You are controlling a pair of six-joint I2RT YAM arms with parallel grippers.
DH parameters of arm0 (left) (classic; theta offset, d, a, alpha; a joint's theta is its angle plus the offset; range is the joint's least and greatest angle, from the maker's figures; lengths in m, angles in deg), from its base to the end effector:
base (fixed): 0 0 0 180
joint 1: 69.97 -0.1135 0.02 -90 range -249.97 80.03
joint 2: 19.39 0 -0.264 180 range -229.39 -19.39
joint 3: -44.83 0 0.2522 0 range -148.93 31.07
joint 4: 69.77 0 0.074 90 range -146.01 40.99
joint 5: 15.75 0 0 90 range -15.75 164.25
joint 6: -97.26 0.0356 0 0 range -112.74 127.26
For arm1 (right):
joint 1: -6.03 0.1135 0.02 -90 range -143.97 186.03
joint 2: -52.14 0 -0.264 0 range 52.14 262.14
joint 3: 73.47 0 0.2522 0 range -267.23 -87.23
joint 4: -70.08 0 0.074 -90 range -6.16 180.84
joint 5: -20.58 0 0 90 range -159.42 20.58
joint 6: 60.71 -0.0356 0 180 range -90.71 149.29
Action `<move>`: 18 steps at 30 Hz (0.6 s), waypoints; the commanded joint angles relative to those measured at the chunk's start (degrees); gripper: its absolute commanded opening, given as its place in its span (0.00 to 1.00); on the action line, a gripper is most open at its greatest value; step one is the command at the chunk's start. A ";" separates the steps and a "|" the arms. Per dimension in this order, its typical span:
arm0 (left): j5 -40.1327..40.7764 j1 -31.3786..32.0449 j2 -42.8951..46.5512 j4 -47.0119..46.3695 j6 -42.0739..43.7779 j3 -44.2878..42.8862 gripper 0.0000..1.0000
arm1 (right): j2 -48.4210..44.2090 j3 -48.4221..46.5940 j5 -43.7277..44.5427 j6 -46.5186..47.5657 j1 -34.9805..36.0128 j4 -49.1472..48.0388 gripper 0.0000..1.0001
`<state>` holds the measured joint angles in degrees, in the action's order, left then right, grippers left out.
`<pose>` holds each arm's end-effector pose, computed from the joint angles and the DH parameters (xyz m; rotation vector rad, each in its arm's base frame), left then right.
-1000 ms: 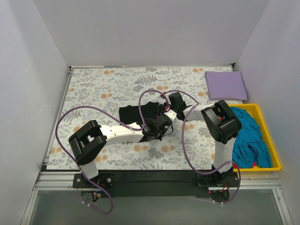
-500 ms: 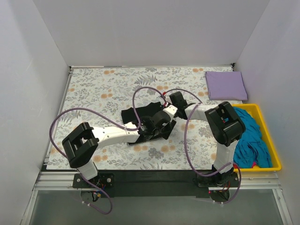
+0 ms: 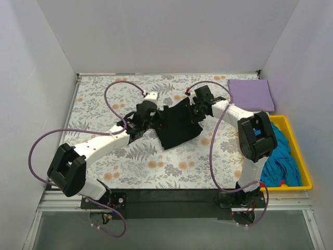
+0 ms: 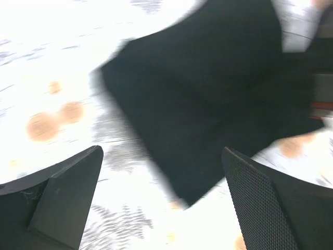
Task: Fold and stack the t-shirts
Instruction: Neatly place the folded tshirt to the corner
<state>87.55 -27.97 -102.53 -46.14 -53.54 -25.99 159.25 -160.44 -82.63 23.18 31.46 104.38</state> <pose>0.2454 -0.2099 0.2580 -0.5058 2.2259 -0.7426 0.3556 0.1781 0.1906 -0.5232 2.5071 0.5083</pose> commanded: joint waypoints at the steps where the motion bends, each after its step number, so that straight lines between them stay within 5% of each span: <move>1: 6.11 -6.11 4.20 9.09 -5.03 0.10 0.98 | -0.68 -6.76 10.48 8.47 -3.01 7.93 0.01; 7: 8.23 -17.37 6.93 11.39 -7.05 6.51 0.98 | 0.20 -16.78 26.10 15.94 -6.09 11.98 0.01; 18: 14.30 -20.38 4.03 14.39 -7.85 4.85 0.98 | 5.64 -27.86 40.89 27.02 -12.16 11.90 0.01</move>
<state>99.09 -47.97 -97.91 -33.01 -60.82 -20.31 163.10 -184.61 -48.27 45.37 20.69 116.77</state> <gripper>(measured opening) 0.982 0.102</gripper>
